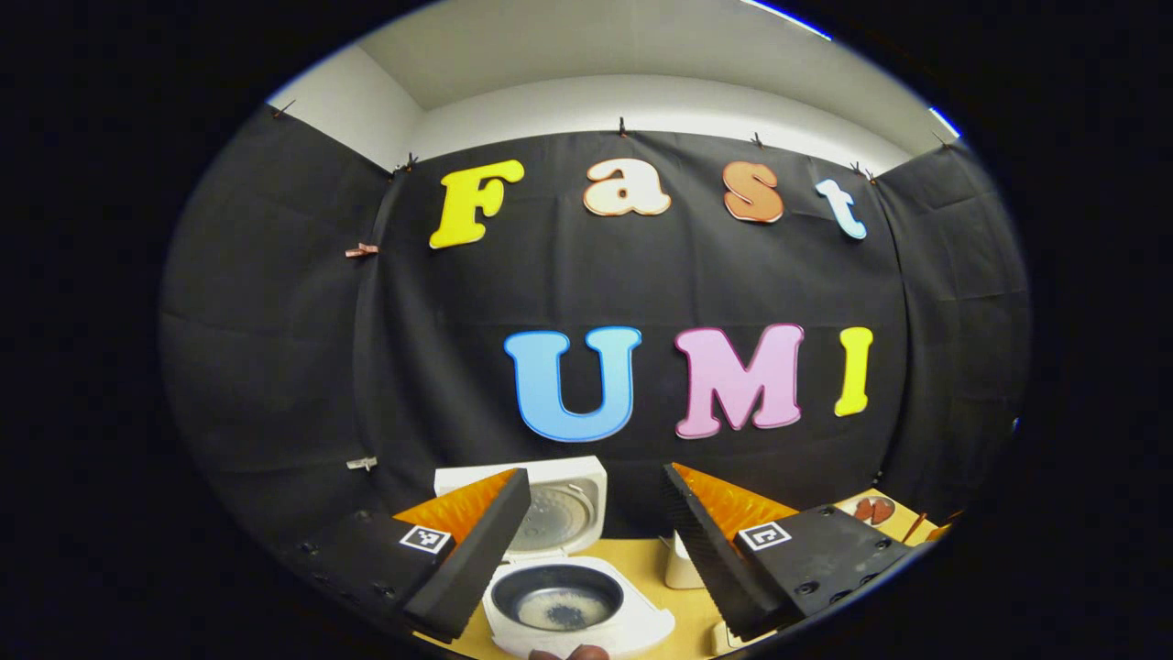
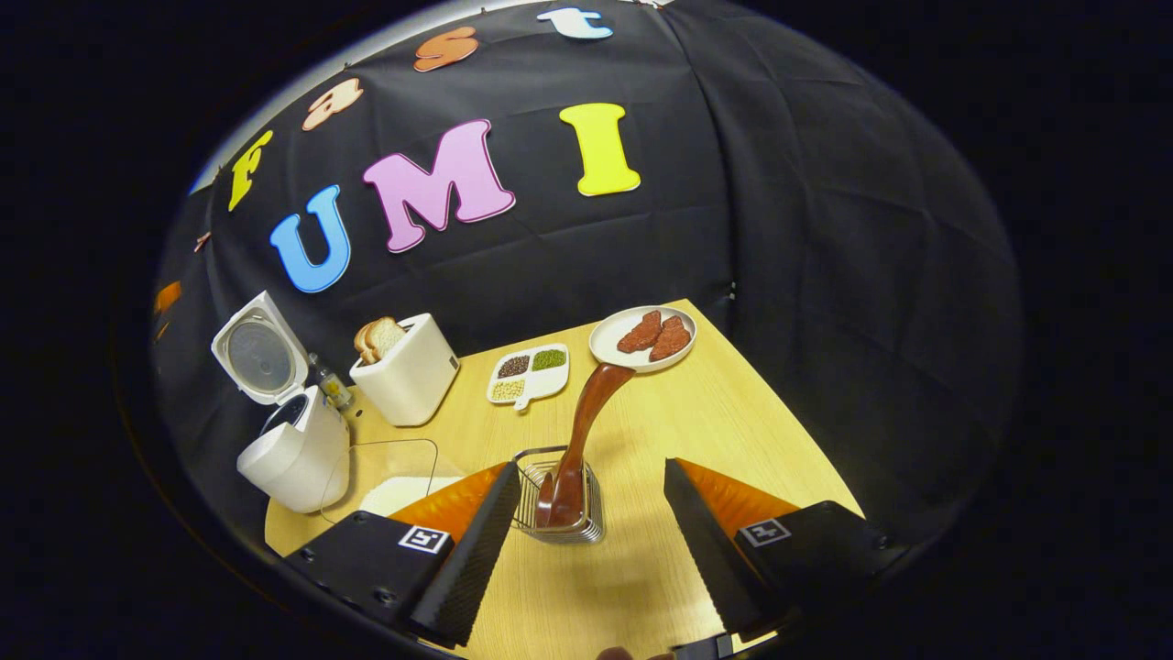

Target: Close the left gripper, press the button to open the rice cooker; take a wooden spoon from the chopstick holder with the right hand, scoop a spoonful of rice and pour it into the rice cooker, then put the wooden spoon back into the chopstick holder.

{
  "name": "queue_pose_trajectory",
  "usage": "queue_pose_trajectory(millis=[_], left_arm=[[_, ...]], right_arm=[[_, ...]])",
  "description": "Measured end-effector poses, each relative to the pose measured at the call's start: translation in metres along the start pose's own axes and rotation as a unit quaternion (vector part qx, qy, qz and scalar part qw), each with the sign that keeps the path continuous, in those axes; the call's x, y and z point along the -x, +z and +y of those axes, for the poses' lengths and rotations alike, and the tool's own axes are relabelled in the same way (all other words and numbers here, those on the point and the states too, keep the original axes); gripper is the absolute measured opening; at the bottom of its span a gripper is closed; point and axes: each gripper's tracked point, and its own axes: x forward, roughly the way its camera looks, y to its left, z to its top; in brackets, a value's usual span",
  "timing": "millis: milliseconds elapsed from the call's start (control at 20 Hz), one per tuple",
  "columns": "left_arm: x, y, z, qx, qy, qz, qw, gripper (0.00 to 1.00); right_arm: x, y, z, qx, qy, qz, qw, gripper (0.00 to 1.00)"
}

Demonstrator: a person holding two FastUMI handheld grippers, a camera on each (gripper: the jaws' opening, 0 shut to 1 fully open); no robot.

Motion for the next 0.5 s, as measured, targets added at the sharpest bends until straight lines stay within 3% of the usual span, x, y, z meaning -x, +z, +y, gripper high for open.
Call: queue_pose_trajectory(millis=[250, 500], left_arm=[[-0.069, 0.011, 0.026, 0.012, 0.013, -0.017, 1.000, 0.98], [-0.134, -0.028, 0.047, 0.011, 0.027, 0.024, 0.999, 0.98]], right_arm=[[0.035, 0.011, -0.003, 0.020, -0.013, -0.018, 1.000, 0.99], [0.061, 0.019, -0.012, 0.025, -0.038, -0.035, 0.998, 0.99]])
